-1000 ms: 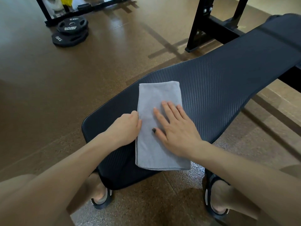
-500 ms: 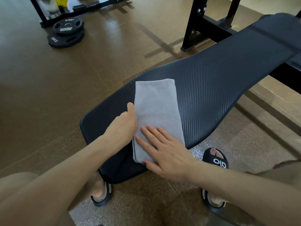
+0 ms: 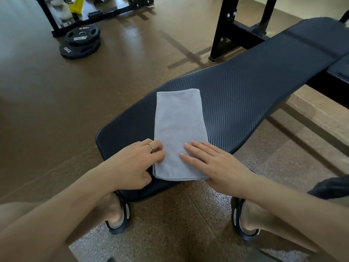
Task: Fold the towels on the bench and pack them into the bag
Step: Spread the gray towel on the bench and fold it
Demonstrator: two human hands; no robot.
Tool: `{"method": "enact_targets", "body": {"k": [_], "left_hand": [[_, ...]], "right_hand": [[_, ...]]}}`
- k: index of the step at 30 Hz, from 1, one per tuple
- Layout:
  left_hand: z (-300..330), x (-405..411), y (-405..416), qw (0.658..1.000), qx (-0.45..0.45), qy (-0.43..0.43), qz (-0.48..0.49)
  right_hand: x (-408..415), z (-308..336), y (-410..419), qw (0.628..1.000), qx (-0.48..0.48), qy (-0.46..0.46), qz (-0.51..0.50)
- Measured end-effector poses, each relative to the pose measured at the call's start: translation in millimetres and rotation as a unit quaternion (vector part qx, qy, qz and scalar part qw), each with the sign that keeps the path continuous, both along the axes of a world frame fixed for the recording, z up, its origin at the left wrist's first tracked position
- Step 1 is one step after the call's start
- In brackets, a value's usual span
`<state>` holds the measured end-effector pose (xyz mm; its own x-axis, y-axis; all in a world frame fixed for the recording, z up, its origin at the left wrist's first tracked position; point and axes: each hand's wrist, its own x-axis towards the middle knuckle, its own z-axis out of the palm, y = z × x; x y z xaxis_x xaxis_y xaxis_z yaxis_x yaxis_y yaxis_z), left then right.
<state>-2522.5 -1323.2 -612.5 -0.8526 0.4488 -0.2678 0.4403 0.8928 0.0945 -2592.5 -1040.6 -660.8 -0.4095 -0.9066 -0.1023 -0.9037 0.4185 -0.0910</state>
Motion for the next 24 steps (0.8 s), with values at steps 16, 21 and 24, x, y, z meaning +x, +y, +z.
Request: {"method": "enact_targets", "body": {"k": [16,21,24], "left_hand": [[-8,0,5,0.991,0.107,0.054,0.055],[-9,-15,-3,0.967,0.192,-0.004,0.165],[-13,-26,-4,0.951,0.233,0.0,0.205]], "right_hand": [[-6,32,4,0.93,-0.184,-0.276,-0.16],[-21,26,-1,0.889,-0.239,-0.312,-0.234],[-30,25,-6,0.862,-0.25,-0.347,-0.274]]}}
